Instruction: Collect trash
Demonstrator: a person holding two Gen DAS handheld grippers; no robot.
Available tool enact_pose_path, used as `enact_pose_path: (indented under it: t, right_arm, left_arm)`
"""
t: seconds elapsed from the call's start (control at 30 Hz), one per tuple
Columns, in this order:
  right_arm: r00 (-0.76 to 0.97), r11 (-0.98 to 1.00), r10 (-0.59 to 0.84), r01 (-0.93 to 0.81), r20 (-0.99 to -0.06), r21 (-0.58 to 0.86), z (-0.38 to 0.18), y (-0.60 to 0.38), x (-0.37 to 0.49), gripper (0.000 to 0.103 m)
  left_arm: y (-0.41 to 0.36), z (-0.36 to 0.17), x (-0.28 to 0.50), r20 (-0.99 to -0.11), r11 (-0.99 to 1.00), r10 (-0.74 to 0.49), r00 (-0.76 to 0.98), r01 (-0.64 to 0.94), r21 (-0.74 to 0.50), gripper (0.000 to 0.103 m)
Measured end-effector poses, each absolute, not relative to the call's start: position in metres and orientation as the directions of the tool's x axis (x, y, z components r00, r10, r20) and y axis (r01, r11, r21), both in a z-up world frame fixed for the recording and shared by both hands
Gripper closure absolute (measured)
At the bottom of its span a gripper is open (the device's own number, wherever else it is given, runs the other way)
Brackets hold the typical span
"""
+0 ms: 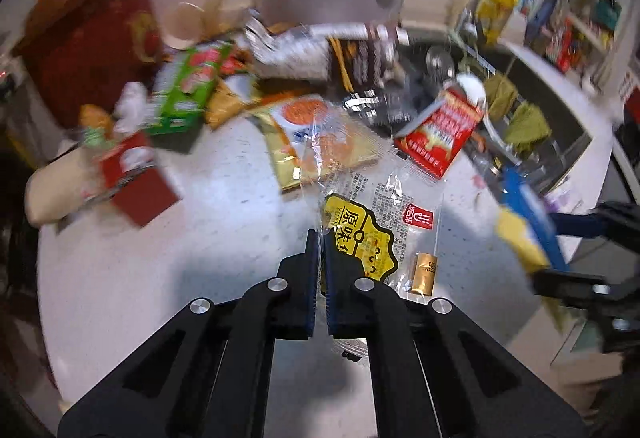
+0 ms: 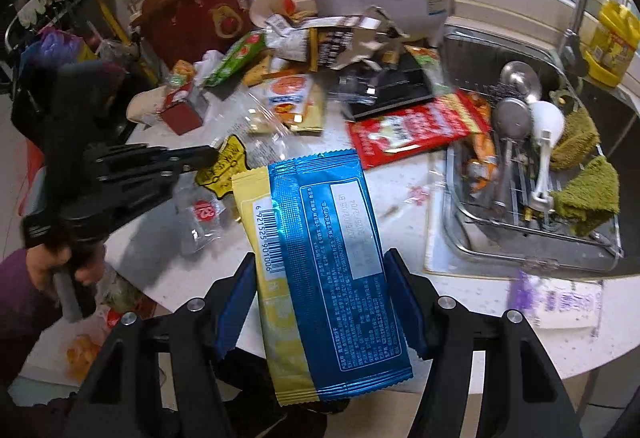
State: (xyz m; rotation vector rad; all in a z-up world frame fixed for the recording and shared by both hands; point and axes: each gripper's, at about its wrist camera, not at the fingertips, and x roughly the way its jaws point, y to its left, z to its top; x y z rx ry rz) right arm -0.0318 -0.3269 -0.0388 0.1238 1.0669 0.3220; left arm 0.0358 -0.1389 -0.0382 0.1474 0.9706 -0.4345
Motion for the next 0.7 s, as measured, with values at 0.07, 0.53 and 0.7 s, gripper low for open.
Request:
enact_pose_path:
  t: [0.07, 0.53, 0.7]
  right_arm:
    - [0.443, 0.94, 0.331, -0.23, -0.833, 0.251, -0.036, -0.316, -0.035, 0.04]
    - [0.344, 0.888, 0.424, -0.339, -0.838, 0.31, -0.061, -0.232, -0.151, 0.04]
    - [0.29, 0.909, 0.397, -0.254, -0.871, 0.33, -0.119, -0.212, -0.19, 0.04]
  left_arm:
    - [-0.121, -0.023, 0.014, -0.805, 0.918, -0.277, 0.525, 0.393, -0.059, 0.1]
    - [-0.029, -0.07, -0.167, -0.865, 0.977, -0.134, 0.483, 0.212, -0.033, 0.1]
    - [-0.022, -0.141, -0.195, -0.908, 0.987, -0.08, 0.41, 0.162, -0.014, 0.1]
